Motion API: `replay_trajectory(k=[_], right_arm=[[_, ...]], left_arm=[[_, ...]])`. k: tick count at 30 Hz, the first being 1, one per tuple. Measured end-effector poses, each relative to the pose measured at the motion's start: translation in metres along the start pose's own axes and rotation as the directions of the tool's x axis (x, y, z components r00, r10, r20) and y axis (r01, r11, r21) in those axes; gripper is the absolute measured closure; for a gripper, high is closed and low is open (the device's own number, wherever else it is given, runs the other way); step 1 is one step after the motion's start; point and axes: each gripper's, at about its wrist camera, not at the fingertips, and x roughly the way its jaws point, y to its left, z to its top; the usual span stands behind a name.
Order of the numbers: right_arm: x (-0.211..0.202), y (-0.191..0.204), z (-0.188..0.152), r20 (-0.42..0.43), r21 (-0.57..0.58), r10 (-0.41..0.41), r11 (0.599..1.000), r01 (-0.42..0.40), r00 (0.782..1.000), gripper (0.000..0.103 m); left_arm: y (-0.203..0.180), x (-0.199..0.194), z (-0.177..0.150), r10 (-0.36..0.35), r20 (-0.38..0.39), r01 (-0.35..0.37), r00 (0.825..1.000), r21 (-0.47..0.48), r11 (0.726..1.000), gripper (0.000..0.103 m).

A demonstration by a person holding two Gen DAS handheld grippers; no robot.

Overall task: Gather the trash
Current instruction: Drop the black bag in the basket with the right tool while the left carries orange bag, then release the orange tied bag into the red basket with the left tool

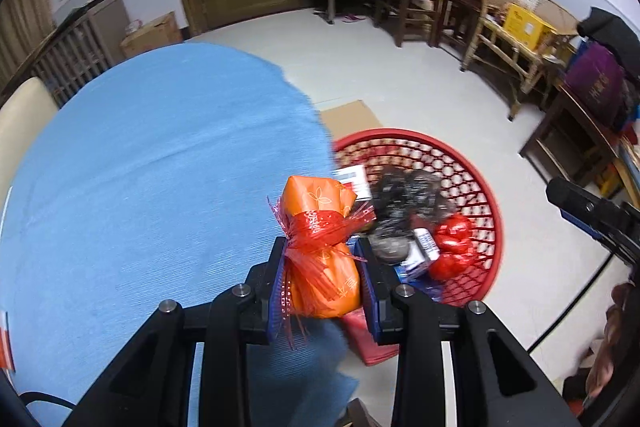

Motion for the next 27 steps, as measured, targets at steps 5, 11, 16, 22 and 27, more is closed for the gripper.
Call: replay_trajectory(k=[5, 11, 16, 22, 27], right_arm=[[-0.016, -0.013, 0.000, 0.024, 0.036, 0.002, 0.999, -0.003, 1.000, 0.031], [-0.018, -0.018, -0.001, 0.027, 0.052, 0.003, 0.999, -0.005, 1.000, 0.031], [-0.016, -0.017, -0.005, 0.022, 0.053, 0.012, 0.999, -0.013, 1.000, 0.031], [-0.017, -0.019, -0.006, 0.024, 0.064, 0.015, 0.998, -0.016, 1.000, 0.031], [-0.021, -0.021, -0.003, 0.038, 0.069, 0.007, 0.998, -0.010, 0.999, 0.031]], left_arm=[[-0.019, 0.014, 0.007, -0.016, -0.023, 0.017, 1.000, 0.031, 0.999, 0.069], [-0.024, 0.034, 0.011, -0.028, -0.057, 0.030, 0.998, 0.034, 0.999, 0.069], [-0.022, 0.047, 0.016, -0.029, -0.077, 0.032, 0.997, 0.033, 0.999, 0.068], [-0.030, 0.056, 0.016, -0.035, -0.097, 0.040, 0.995, 0.046, 0.998, 0.068], [-0.035, 0.069, 0.016, -0.041, -0.152, 0.046, 0.988, 0.035, 0.998, 0.041]])
